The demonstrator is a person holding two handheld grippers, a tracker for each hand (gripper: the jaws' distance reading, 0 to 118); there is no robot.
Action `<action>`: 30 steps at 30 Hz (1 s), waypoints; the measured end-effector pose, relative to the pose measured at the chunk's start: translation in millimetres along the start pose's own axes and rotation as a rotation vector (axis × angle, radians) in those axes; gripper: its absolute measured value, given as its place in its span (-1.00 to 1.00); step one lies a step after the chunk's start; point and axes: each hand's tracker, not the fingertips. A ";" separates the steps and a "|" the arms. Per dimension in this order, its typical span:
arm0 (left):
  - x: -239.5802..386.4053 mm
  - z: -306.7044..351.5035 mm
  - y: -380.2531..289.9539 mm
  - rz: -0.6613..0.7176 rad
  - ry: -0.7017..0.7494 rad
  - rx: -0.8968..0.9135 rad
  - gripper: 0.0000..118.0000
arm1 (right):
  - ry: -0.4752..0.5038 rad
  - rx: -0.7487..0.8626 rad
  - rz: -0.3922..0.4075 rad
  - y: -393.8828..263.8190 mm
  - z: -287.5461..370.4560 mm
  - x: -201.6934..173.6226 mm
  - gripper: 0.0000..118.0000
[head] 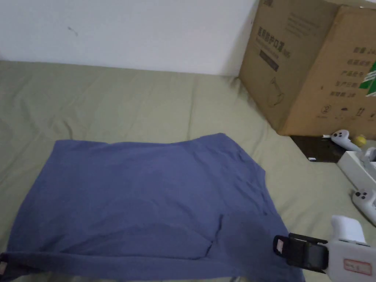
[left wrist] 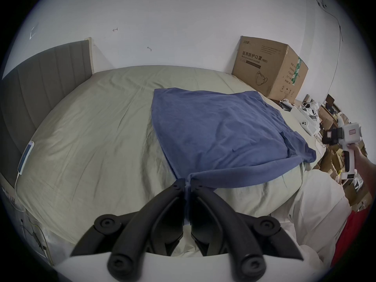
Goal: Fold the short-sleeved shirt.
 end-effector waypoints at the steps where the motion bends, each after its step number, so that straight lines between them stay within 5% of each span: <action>1: 0.8 0.9 1.3 -0.021 0.014 0.005 -0.88 | -0.016 -0.046 0.001 -3.3 -9.1 7.5 1.00; 5: 21.5 7.5 6.4 -0.035 0.016 -0.004 -0.88 | -0.097 -0.159 -0.013 -8.7 -38.2 26.4 0.99; 7: 24.9 8.7 7.9 -0.047 0.025 -0.016 -0.88 | -0.099 -0.197 0.030 -17.5 -50.5 25.8 0.80; 8: 27.1 8.4 7.8 -0.054 0.031 -0.024 -0.88 | -0.115 -0.196 0.049 -16.7 -52.3 24.3 0.51; 9: 29.3 7.7 7.2 -0.055 0.033 -0.033 -0.88 | -0.137 -0.197 0.080 -15.3 -53.7 23.0 -0.03; 11: 26.8 6.5 7.0 -0.054 0.040 -0.047 -0.88 | -0.150 -0.194 0.135 -22.0 -53.0 20.2 -0.34; 13: 27.9 5.3 6.1 -0.047 0.050 -0.062 -0.88 | -0.078 -0.174 0.105 -16.2 -47.2 22.1 -0.80; 23: 21.5 10.7 18.5 0.028 0.035 -0.011 -0.88 | 0.015 -0.003 -0.001 -1.1 0.0 24.0 -0.84; 30: 7.9 -37.2 83.8 0.044 0.081 -0.005 -0.88 | 0.053 0.060 -0.067 74.2 -14.1 10.5 -0.84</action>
